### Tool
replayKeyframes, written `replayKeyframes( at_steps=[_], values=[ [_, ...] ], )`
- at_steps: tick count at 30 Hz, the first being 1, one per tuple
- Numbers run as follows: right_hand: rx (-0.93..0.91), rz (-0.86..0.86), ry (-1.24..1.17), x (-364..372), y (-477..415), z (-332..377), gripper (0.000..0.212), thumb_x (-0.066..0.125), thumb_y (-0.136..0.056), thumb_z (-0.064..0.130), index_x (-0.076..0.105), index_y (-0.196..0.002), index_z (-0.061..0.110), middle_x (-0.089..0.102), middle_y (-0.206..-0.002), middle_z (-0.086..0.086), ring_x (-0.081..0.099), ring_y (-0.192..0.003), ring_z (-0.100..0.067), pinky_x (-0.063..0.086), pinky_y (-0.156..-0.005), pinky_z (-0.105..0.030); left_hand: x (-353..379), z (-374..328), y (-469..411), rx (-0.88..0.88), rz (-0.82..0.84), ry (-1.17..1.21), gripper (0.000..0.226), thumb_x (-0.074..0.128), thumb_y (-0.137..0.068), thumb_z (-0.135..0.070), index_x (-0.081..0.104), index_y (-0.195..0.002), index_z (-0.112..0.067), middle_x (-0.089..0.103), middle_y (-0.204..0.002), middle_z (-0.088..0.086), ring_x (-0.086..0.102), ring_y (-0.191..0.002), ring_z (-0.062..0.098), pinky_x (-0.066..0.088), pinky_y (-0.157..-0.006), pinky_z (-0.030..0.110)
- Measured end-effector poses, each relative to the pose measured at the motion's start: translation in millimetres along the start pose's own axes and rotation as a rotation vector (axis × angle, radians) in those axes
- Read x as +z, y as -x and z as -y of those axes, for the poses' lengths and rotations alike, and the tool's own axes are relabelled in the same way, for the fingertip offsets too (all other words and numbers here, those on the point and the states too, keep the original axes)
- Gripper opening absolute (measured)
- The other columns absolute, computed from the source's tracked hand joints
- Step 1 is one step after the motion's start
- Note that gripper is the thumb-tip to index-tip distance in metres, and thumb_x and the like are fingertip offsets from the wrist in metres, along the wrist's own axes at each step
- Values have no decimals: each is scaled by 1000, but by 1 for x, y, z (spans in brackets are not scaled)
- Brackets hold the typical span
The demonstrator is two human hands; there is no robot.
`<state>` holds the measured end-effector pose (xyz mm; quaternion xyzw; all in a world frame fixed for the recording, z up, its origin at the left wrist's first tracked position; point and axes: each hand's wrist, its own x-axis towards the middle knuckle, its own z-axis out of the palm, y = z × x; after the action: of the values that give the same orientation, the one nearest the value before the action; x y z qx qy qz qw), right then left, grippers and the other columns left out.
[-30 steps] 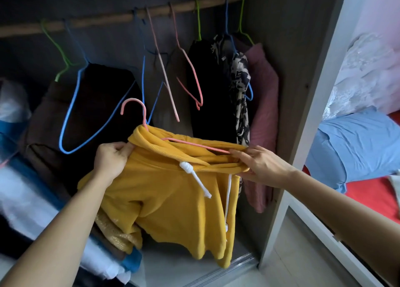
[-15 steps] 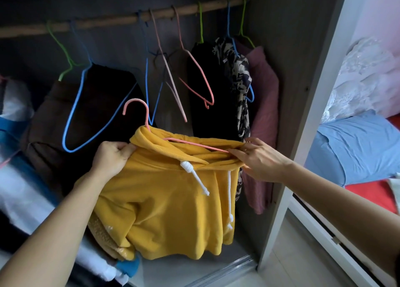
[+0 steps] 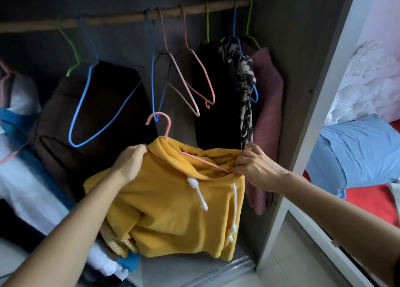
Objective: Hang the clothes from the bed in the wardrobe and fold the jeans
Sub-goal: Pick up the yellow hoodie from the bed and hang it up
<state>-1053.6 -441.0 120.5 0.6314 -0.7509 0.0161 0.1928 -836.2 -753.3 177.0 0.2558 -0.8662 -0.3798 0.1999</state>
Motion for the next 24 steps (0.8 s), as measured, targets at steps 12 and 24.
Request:
replayKeyframes(
  at_steps=[12, 24],
  values=[
    [6, -278, -118, -18, -32, 56, 34, 46, -97, 27, 61, -125, 15, 61, -114, -3, 52, -108, -27, 41, -91, -38, 55, -6, 8, 53, 4, -147, 67, 38, -77, -89, 71, -74, -30, 69, -67, -12, 64, -64, 5, 55, -62, 33],
    [216, 51, -693, -18, -63, 59, 27, 41, -106, 36, 57, -111, 15, 56, -91, 3, 54, -77, -12, 42, -73, -29, 84, -12, 27, -85, -62, 329, 50, 59, -74, -59, 65, -75, -9, 62, -69, 10, 59, -68, 13, 48, -65, 31]
  ],
)
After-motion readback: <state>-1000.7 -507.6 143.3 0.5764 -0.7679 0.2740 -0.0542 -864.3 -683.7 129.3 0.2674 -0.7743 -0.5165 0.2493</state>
